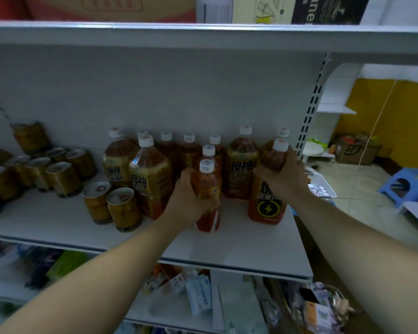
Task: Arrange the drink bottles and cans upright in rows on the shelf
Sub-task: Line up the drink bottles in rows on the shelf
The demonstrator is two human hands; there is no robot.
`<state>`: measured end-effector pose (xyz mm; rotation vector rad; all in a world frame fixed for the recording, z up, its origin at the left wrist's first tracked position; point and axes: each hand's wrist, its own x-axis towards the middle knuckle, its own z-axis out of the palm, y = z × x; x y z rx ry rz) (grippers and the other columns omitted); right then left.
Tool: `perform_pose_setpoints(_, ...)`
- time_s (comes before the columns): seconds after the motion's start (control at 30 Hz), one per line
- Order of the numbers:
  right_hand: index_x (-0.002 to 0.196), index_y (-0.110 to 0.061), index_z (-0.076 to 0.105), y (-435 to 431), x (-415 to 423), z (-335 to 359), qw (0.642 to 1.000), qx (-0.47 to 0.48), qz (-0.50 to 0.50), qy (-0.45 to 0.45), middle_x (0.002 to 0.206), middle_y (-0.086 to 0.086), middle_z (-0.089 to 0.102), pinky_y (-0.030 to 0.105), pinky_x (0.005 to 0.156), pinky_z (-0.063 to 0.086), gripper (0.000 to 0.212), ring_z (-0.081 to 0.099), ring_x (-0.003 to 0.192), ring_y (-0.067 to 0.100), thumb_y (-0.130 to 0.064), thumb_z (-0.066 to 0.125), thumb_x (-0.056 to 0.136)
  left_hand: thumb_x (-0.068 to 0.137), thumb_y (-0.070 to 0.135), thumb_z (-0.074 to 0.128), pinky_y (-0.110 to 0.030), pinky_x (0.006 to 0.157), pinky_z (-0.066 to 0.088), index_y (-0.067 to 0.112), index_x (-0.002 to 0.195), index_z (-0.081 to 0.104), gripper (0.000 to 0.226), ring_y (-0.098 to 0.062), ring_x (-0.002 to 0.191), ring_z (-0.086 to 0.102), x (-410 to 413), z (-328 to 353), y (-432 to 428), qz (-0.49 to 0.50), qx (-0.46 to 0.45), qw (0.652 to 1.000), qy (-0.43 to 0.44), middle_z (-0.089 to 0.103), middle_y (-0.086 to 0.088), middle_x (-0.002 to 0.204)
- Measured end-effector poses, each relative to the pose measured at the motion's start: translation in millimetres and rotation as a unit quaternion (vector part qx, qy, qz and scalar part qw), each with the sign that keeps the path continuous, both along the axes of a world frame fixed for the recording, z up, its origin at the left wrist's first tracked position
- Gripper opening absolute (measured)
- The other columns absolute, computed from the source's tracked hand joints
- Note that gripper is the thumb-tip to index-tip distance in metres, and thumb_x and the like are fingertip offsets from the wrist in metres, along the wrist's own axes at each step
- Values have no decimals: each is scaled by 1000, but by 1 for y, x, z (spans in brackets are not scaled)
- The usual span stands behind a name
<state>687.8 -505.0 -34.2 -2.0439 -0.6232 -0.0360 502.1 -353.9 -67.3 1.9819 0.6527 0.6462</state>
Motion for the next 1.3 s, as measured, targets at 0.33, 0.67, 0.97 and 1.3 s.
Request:
perform_pose_setpoints(0.33, 143, -26, 26, 0, 0, -2, 1000, -16, -3, -3, 136, 12, 36, 36, 87, 32, 92, 39, 122, 33, -47, 77, 69, 66, 28, 82, -28, 82, 42, 43, 126, 27, 82, -12, 101, 53, 5, -13, -2, 13, -15, 1000, -3, 51, 21, 105)
perform_pose_setpoints(0.67, 143, -29, 26, -1, -2, -2, 1000, -29, -9, -2, 136, 14, 37, 39, 86, 33, 93, 41, 122, 37, -53, 75, 67, 70, 25, 81, -7, 65, 43, 26, 141, 25, 91, 7, 88, 50, -5, 10, 10, -64, -47, 996, 50, 48, 24, 103)
perform_pose_setpoints(0.97, 146, -13, 29, -2, -31, 28, 984, 31, -81, -156, 148, 16, 32, 47, 110, 28, 96, 28, 136, 32, -55, 70, 71, 77, 41, 71, -25, 94, 40, 26, 139, 39, 71, -3, 112, 48, -72, 37, 42, -66, 52, 994, 72, 47, 19, 126)
perform_pose_setpoints(1.3, 144, -21, 33, 118, -140, 59, 977, -54, 65, -195, 147, 6, 35, 37, 106, 28, 78, 30, 134, 26, -57, 60, 81, 78, 46, 69, -24, 79, 40, 26, 138, 40, 69, -14, 110, 53, -159, 57, 153, 19, 122, 982, 146, 51, 2, 133)
